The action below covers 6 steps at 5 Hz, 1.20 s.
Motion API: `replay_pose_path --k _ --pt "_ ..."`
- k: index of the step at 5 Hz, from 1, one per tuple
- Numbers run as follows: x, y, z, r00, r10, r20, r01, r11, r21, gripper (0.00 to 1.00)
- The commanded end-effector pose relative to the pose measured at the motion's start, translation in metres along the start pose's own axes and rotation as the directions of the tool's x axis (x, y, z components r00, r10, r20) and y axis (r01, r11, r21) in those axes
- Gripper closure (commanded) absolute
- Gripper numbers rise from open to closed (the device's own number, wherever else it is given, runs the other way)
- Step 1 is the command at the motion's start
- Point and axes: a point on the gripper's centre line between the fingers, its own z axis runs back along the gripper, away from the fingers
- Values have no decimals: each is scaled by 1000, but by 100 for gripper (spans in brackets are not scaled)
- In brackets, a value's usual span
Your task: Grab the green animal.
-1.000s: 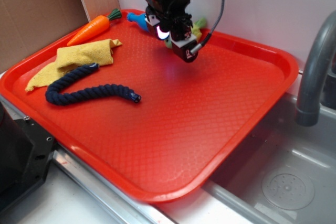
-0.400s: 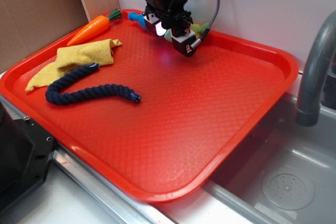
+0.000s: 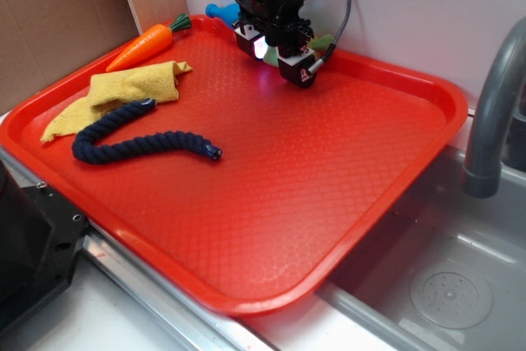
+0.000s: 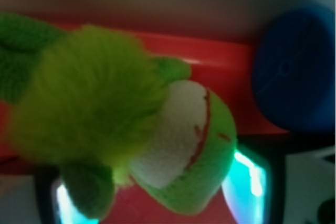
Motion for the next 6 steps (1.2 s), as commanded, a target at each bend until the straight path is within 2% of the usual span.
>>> replay_pose_path --k 1,2,3,4,5,6 --pt "-9 -14 48 996 -61 64 66 995 -73 100" --pt "-46 -34 106 996 -38 82 55 975 -213 100" --pt "-67 -40 150 995 -55 86 79 948 -307 100" --pt "-73 -33 152 991 -82 102 112 934 -339 100" --pt "-71 -39 140 991 -103 89 128 925 -358 100" --pt "-72 -51 141 992 -104 73 121 948 -293 100"
